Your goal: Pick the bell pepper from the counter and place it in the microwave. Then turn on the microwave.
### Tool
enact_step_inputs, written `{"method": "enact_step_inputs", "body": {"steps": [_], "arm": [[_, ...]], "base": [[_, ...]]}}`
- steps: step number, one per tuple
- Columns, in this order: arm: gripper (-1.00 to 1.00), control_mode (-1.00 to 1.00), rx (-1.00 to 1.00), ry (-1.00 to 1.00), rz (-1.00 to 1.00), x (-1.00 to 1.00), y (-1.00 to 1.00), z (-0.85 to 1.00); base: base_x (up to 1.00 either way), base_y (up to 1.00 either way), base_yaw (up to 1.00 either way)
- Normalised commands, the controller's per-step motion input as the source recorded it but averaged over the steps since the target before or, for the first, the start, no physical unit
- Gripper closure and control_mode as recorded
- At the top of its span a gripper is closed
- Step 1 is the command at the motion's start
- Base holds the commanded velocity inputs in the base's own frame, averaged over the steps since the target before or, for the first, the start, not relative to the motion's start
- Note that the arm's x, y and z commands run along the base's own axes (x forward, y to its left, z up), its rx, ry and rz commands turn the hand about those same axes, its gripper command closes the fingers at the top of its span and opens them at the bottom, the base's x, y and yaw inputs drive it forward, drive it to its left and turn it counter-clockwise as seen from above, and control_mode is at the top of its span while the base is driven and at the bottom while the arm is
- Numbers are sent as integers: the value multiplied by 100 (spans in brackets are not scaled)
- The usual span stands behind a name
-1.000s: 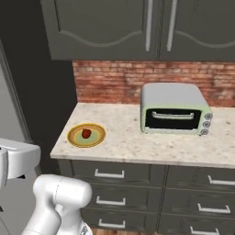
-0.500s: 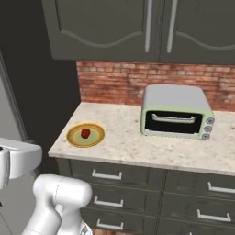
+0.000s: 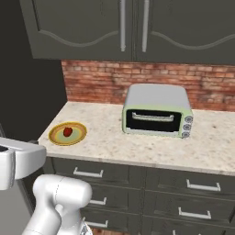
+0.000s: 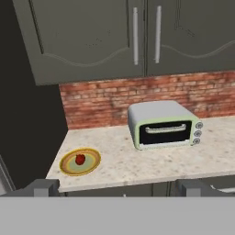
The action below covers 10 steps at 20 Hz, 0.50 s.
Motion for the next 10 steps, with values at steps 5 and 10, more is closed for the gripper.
{"method": "enact_step_inputs", "body": {"steps": [5, 10], "arm": [[-100, 100, 0, 0, 0, 0, 0, 0], [-100, 100, 0, 0, 0, 0, 0, 0]], "base": [[3, 1, 0], [27, 0, 0]]}}
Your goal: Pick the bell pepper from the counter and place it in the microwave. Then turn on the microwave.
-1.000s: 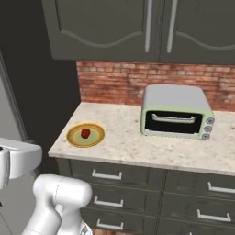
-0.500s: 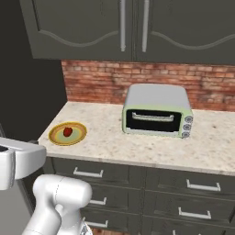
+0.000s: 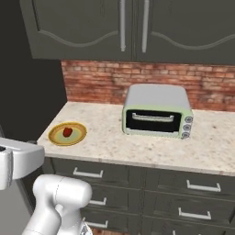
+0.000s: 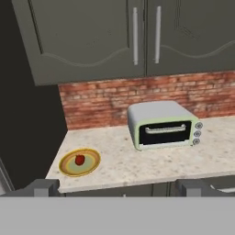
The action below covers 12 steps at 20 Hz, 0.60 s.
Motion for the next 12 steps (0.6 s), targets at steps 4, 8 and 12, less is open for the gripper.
{"method": "enact_step_inputs", "body": {"steps": [4, 8, 12], "arm": [[-100, 100, 0, 0, 0, 0, 0, 0], [-100, 100, 0, 0, 0, 0, 0, 0], [-100, 100, 0, 0, 0, 0, 0, 0]], "base": [[51, -3, 0], [55, -6, 0], [7, -1, 0]]}}
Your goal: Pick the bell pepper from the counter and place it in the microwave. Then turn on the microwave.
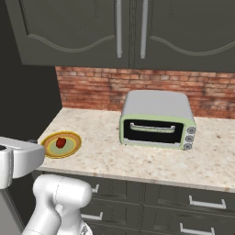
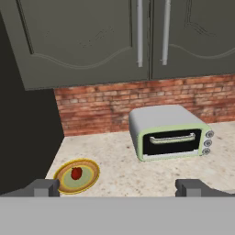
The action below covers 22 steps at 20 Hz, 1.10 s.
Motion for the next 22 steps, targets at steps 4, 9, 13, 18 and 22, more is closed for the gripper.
{"method": "enact_step_inputs", "body": {"steps": [4, 9, 13, 18, 22], "arm": [[-100, 100, 0, 0, 0, 0, 0, 0], [-100, 100, 0, 0, 0, 0, 0, 0], [-100, -100, 0, 28, 0, 0, 15, 0], [-100, -100, 0, 41, 0, 2, 41, 0], [-100, -100, -3, 45, 0, 3, 47, 0]], "base": [[0, 0, 0], [0, 0, 0], [0, 0, 0], [0, 0, 0], [0, 0, 0]]}}
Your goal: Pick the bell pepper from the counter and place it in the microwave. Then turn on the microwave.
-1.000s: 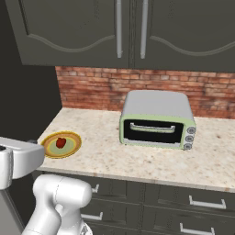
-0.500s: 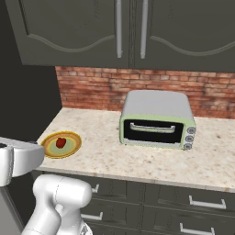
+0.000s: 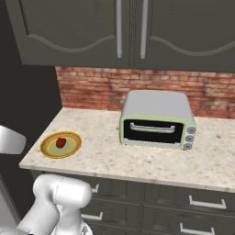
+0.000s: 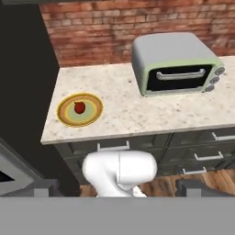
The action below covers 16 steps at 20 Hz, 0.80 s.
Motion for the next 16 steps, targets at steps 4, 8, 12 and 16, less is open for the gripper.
{"method": "enact_step_inputs", "body": {"steps": [4, 8, 12, 16], "arm": [[-100, -100, -2, 42, 2, 7, 29, 0], [-100, -100, 0, 23, 12, 28, 1, -7], [-100, -100, 0, 10, 23, 34, 0, -24], [-100, -100, 0, 6, 27, 19, 10, -34]], "base": [[0, 0, 0], [0, 0, 0], [0, 0, 0], [0, 0, 0]]}}
